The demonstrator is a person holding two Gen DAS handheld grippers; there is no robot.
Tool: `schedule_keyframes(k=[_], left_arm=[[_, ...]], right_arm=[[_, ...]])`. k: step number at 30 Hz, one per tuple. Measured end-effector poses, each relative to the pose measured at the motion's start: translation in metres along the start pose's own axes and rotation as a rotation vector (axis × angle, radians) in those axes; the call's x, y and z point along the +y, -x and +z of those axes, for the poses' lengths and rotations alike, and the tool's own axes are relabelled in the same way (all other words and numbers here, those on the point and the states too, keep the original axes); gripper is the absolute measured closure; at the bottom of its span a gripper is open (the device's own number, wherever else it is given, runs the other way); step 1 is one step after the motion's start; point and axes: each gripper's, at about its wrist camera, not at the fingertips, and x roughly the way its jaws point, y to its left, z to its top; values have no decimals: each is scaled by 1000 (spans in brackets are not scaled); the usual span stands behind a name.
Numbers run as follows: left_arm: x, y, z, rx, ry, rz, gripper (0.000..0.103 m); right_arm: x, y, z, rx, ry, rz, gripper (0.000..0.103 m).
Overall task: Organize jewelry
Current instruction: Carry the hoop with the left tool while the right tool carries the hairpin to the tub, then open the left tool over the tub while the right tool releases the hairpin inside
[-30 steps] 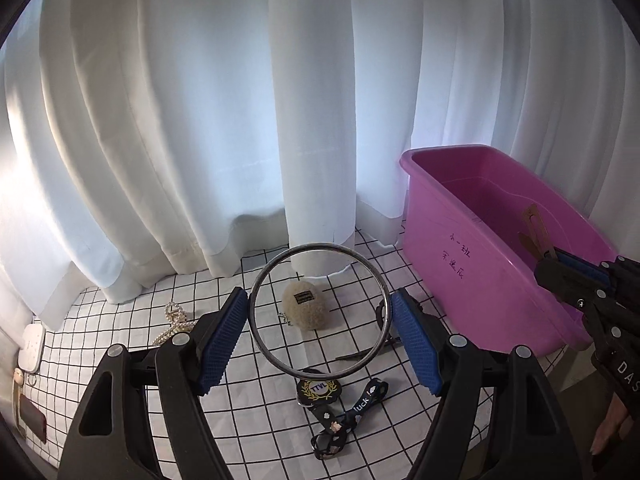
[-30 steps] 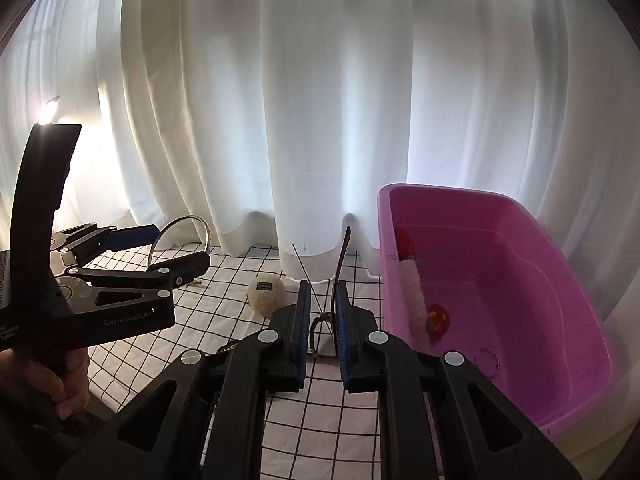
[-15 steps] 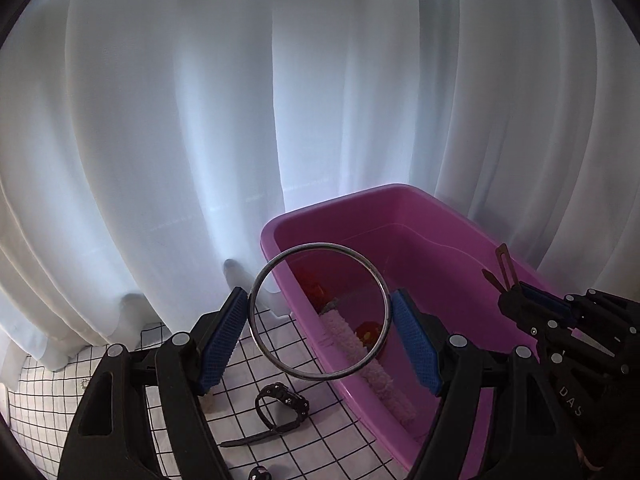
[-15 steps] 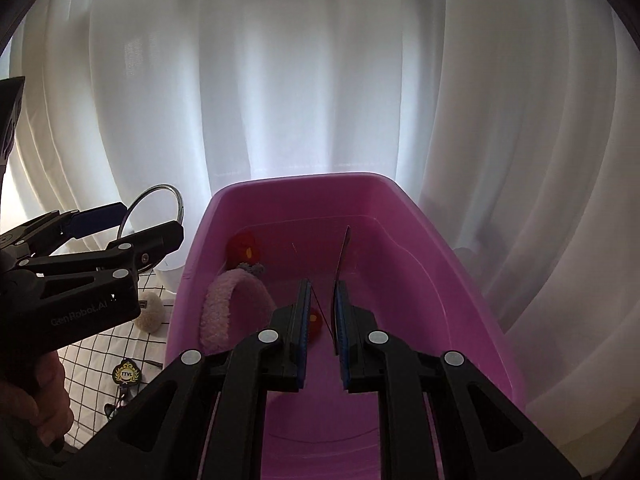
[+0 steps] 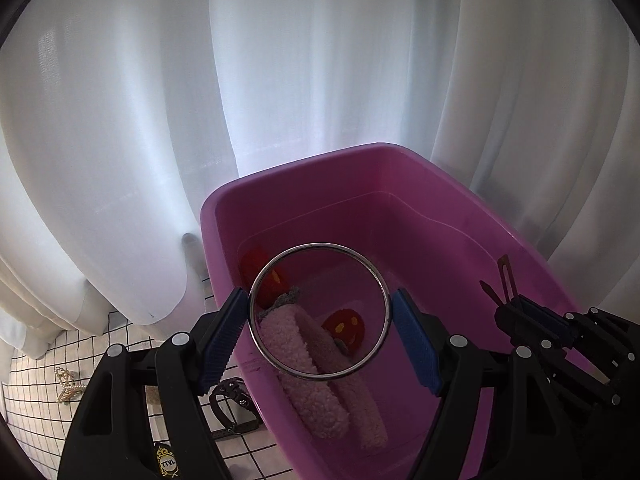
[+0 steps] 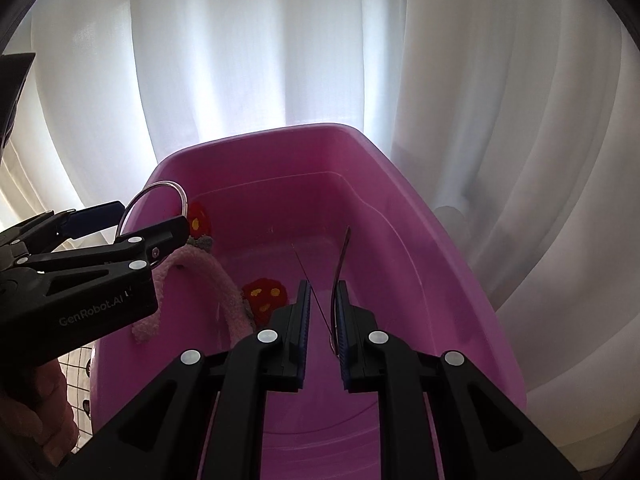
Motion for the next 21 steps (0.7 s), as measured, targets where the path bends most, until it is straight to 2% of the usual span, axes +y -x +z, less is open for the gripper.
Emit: schedule_keyframes(k=[3, 5, 6, 7, 9, 11, 21], left_arm=[[1, -8, -1, 23, 10, 10, 31], [1, -13, -3, 41, 14, 16, 30], [2, -14, -4, 49, 15, 18, 30], [2, -14, -4, 48, 13, 21, 30], [0, -12, -4, 36, 3, 38, 20], [0, -8, -4, 16, -6, 55, 14], [12, 3, 0, 2, 17, 66, 13]], right_arm=[[-3, -7, 0, 5, -7, -6, 90], [-3, -13, 1, 17, 5, -24, 85], [-1, -14, 1, 16, 15, -34, 74], [0, -14, 1, 10, 24, -46, 59], [3, -12, 1, -1, 34, -46, 48], [3, -12, 2, -5, 31, -48, 47], [6, -4, 2, -12, 18, -31, 44]])
